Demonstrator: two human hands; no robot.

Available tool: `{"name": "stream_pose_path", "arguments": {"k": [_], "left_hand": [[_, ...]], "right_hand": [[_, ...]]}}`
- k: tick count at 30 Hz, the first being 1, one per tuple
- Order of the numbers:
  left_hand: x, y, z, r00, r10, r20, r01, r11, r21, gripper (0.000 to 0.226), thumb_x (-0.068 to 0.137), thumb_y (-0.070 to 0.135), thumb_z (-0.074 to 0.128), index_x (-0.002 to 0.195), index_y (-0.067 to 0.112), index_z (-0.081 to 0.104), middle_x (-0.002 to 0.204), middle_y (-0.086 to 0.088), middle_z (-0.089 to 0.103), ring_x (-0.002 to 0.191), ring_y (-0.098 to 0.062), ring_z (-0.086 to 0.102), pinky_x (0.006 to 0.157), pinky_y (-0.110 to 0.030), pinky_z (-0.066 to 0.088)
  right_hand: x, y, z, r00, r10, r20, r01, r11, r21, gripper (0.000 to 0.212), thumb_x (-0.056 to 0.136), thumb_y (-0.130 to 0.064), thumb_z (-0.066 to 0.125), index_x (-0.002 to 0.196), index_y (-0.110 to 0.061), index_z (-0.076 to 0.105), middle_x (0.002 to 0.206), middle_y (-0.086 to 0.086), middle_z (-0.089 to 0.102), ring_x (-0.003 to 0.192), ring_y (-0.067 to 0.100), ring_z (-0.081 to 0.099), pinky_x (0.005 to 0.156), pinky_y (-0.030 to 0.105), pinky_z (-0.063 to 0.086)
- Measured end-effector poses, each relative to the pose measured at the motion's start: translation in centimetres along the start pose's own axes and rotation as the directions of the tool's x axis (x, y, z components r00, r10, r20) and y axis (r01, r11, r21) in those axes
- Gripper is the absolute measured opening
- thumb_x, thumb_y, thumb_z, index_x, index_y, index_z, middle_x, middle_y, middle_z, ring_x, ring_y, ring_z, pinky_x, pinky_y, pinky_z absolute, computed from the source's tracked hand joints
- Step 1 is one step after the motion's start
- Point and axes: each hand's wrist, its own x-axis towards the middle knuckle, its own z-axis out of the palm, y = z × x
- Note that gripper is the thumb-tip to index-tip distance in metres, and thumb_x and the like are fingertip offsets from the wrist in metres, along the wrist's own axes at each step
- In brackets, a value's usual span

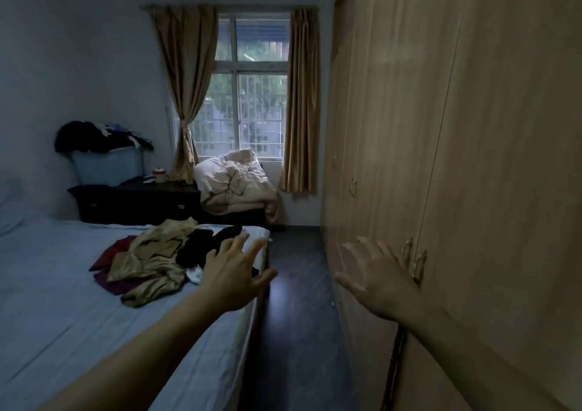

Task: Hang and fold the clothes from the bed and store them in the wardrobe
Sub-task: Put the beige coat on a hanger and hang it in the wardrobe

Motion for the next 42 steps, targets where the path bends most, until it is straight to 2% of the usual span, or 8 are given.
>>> {"name": "stream_pose_path", "arguments": {"k": [3, 8, 13, 16, 20, 25, 31, 42], "left_hand": [[3.5, -2.2, 2.1, 0.999, 0.022, -0.030, -0.023, 1.000, -0.011, 0.078, 0.084, 0.080, 0.033, 0.150, 0.040, 0.024, 0.159, -0.002, 0.026, 0.144, -0.028, 0.027, 0.111, -0.054, 0.033], [9.3, -6.5, 5.5, 0.999, 0.008, -0.046, -0.011, 0.998, -0.063, 0.086, 0.076, 0.085, 0.012, 0.146, 0.039, 0.030, 0.155, -0.001, 0.034, 0.142, -0.027, 0.031, 0.108, -0.054, 0.036], [14.1, -9.9, 8.4, 0.999, -0.034, -0.026, 0.031, 0.994, -0.103, 0.084, 0.078, 0.084, 0.012, 0.147, 0.040, 0.028, 0.154, 0.000, 0.035, 0.142, -0.026, 0.031, 0.108, -0.052, 0.035], [17.1, -11.5, 10.3, 0.999, -0.051, -0.001, 0.050, 0.995, -0.083, 0.081, 0.080, 0.081, 0.014, 0.149, 0.039, 0.026, 0.156, -0.001, 0.033, 0.142, -0.027, 0.031, 0.109, -0.051, 0.034], [22.3, -12.9, 13.3, 0.997, -0.063, 0.037, 0.065, 0.996, -0.059, 0.074, 0.086, 0.078, 0.021, 0.149, 0.040, 0.026, 0.156, 0.000, 0.033, 0.142, -0.027, 0.031, 0.110, -0.050, 0.032], [30.4, -12.2, 18.4, 0.994, -0.043, 0.097, 0.045, 0.999, -0.018, 0.072, 0.088, 0.077, 0.023, 0.150, 0.039, 0.022, 0.159, -0.001, 0.028, 0.145, -0.027, 0.028, 0.114, -0.053, 0.029], [42.0, -10.2, 22.4, 0.991, -0.086, 0.103, 0.085, 0.996, 0.010, 0.068, 0.090, 0.074, 0.023, 0.146, 0.036, 0.029, 0.153, -0.001, 0.036, 0.140, -0.027, 0.035, 0.111, -0.052, 0.034], [58.2, -12.4, 30.4, 0.986, -0.101, 0.135, 0.104, 0.995, -0.012, 0.069, 0.088, 0.073, 0.022, 0.143, 0.034, 0.032, 0.148, 0.000, 0.041, 0.137, -0.027, 0.038, 0.108, -0.050, 0.034]], "right_hand": [[3.8, 0.3, 1.5, 1.000, 0.021, -0.014, -0.022, 0.998, -0.053, 0.072, 0.089, -0.073, 0.034, 0.150, -0.039, 0.020, 0.161, -0.004, 0.018, 0.146, 0.019, 0.015, 0.115, 0.045, 0.019], [11.2, -0.6, 3.4, 1.000, 0.013, -0.007, -0.013, 0.998, -0.067, 0.069, 0.089, -0.073, 0.033, 0.149, -0.039, 0.024, 0.159, -0.005, 0.022, 0.144, 0.018, 0.019, 0.112, 0.044, 0.024], [17.4, -2.6, 6.5, 0.998, -0.048, -0.049, 0.046, 0.998, -0.044, 0.063, 0.093, -0.064, 0.040, 0.147, -0.033, 0.035, 0.154, -0.005, 0.032, 0.141, 0.015, 0.029, 0.111, 0.039, 0.029], [21.2, -2.5, 8.9, 0.998, -0.059, -0.004, 0.059, 0.998, -0.036, 0.063, 0.093, -0.063, 0.042, 0.147, -0.032, 0.034, 0.154, -0.004, 0.031, 0.142, 0.015, 0.027, 0.114, 0.040, 0.031], [26.7, -0.4, 12.6, 0.997, -0.035, 0.066, 0.036, 0.999, -0.020, 0.066, 0.093, -0.065, 0.040, 0.150, -0.033, 0.029, 0.158, -0.003, 0.025, 0.144, 0.016, 0.023, 0.115, 0.041, 0.028], [34.6, 4.0, 17.4, 0.997, -0.026, 0.078, 0.025, 1.000, 0.006, 0.067, 0.094, -0.064, 0.038, 0.151, -0.031, 0.026, 0.159, -0.002, 0.023, 0.145, 0.018, 0.021, 0.116, 0.043, 0.026], [46.3, 9.4, 19.7, 0.991, -0.038, 0.126, 0.033, 0.998, 0.045, 0.066, 0.096, -0.064, 0.035, 0.152, -0.031, 0.026, 0.159, -0.002, 0.023, 0.145, 0.020, 0.022, 0.115, 0.047, 0.027], [63.0, 14.6, 27.4, 0.987, -0.074, 0.145, 0.057, 0.992, 0.114, 0.065, 0.096, -0.062, 0.036, 0.152, -0.032, 0.026, 0.159, -0.001, 0.024, 0.146, 0.019, 0.021, 0.116, 0.042, 0.027]]}}
